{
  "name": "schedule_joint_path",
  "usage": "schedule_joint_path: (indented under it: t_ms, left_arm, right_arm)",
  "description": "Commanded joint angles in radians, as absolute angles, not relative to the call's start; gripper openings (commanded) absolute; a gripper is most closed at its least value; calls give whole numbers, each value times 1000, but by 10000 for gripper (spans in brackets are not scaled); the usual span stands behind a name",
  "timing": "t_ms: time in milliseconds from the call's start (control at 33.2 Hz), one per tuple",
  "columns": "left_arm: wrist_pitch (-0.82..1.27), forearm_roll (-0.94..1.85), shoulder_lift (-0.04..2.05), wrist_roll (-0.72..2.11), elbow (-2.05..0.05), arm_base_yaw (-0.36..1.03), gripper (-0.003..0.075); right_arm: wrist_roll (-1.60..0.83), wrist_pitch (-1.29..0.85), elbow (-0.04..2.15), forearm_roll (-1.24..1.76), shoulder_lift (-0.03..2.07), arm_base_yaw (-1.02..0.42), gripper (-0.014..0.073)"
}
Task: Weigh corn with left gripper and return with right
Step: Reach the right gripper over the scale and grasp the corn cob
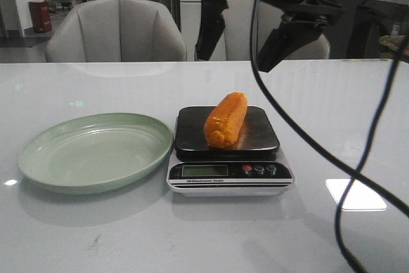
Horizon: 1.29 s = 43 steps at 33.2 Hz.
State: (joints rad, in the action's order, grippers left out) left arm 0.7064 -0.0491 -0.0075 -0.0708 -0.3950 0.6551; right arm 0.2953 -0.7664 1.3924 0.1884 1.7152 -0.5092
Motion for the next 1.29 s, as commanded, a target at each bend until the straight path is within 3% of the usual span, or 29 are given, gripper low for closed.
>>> schedule_joint_path:
  t_ms: [0, 271, 602, 693, 903, 1265]
  left_arm:
    - [627, -44, 4, -73, -419, 658, 115]
    - [627, -44, -5, -73, -419, 658, 115]
    - [627, -44, -5, -73, -419, 658, 115]
    - [627, -44, -5, -73, -419, 658, 115]
    - [627, -44, -5, -73, -419, 658, 115]
    - [627, -44, -5, -73, -419, 658, 115]
  right_arm:
    - [374, -798, 1511, 143, 1751, -509, 595]
    - [583, -864, 1609, 57, 1870, -517, 595]
    - [619, -896, 1609, 52, 1984, -526, 587]
    - [619, -890, 1609, 52, 1996, -526, 508]
    - [619, -871, 1661, 105, 1989, -529, 144]
    - [617, -835, 1698, 316, 2004, -590, 136]
